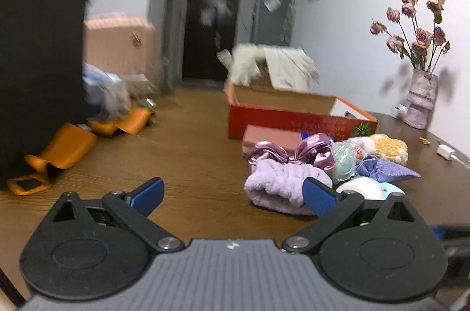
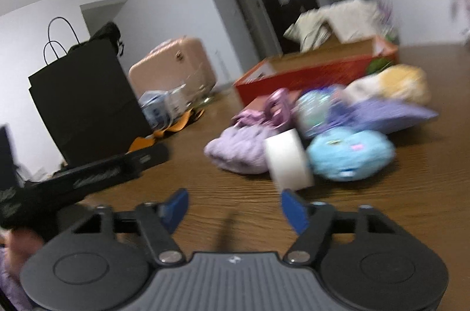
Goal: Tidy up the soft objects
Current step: 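Grasp the lilac fuzzy hair band with both tools, then carry the lilac hair band into the cardboard box and open both tools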
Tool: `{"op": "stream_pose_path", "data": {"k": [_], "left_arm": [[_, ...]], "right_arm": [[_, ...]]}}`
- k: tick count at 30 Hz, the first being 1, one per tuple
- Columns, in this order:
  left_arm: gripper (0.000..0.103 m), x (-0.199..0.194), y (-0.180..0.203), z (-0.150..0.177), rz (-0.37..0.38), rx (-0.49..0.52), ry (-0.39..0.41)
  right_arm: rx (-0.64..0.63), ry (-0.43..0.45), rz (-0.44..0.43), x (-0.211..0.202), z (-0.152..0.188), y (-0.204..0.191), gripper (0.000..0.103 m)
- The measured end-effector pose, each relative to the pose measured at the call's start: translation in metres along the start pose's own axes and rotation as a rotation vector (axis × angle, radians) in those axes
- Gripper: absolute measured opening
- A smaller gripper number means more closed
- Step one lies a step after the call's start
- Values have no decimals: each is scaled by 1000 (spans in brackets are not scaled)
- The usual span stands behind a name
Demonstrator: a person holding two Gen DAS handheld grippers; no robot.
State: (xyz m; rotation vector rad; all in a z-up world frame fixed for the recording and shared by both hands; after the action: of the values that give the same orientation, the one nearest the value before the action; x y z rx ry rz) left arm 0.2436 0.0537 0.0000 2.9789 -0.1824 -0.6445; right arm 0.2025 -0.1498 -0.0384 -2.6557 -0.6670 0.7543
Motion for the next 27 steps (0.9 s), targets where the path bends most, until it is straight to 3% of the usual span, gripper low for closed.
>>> {"op": "stream_pose_path", "data": {"k": [3, 5, 7, 9, 14, 21, 23, 24, 27], "left_arm": [[66, 45, -11, -12, 97, -68, -110], [65, 71, -15, -14, 168, -111, -176], [53, 91, -15, -13, 210, -129, -239], [23, 100, -14, -9, 253, -137, -290], [17, 79, -11, 6, 306, -161, -319], [16, 43, -16, 11, 263, -181, -313], [16, 34, -16, 12, 264, -167, -307], [16, 31, -16, 13, 272, -165, -306], [15, 20, -14, 15, 269, -147, -293]], "right_arm": [[26, -14, 3, 32, -11, -2, 57], [47, 6, 75, 45, -21, 3, 57], [61, 51, 141, 48, -30, 9, 54], [86, 57, 178, 54, -38, 17, 54], [17, 34, 176, 69, -40, 7, 55], [5, -46, 151, 71, -31, -2, 49], [6, -67, 133, 65, -25, -5, 43], [18, -74, 122, 63, -21, -5, 34], [56, -86, 111, 56, -13, -5, 26]]}}
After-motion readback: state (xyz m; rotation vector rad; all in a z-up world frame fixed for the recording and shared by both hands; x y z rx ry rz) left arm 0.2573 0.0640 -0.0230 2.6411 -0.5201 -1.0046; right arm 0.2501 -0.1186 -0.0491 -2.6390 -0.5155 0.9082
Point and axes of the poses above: each gripper's, at about its wrist camera, not at the fingertips, and x roughly the way its jaws point, y to its right, z to its underside, the point moved 4 cm from there along x, roughly the way its jaws point
